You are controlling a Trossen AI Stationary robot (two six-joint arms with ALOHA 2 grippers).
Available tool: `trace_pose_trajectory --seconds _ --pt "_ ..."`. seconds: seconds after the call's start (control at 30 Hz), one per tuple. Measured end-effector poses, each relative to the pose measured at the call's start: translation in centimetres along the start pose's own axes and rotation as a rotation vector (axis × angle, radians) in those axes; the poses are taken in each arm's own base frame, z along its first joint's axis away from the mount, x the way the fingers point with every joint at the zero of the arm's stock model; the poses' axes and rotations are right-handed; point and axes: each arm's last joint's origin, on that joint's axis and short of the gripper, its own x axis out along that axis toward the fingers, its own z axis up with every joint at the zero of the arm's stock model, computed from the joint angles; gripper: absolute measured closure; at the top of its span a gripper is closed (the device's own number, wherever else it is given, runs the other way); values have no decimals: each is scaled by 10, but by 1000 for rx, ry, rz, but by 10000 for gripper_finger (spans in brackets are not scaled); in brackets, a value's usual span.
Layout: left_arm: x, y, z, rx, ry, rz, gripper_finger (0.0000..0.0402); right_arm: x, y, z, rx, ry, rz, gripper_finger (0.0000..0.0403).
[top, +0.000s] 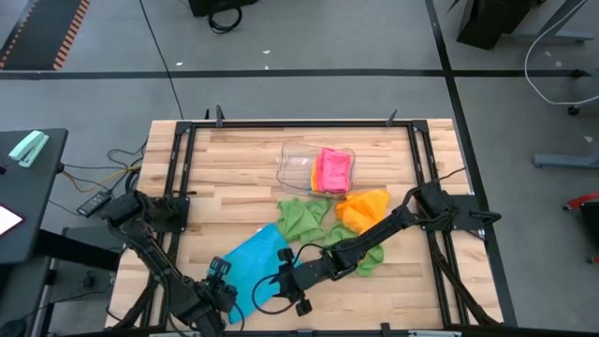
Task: Fold microfiber towels
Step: Fold the blue microfiber cloth
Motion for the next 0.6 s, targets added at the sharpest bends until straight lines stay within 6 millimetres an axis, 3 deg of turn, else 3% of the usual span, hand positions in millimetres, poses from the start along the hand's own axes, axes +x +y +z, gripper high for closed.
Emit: trace_pose_trajectory --seconds 0.33,0.6 --pt "-19 33 4 -90 -8 -48 394 -2 17 2 73 -57 -128 231" --pt "-15 49 10 -68 35 -73 392 -3 23 -1 172 -32 -122 228"
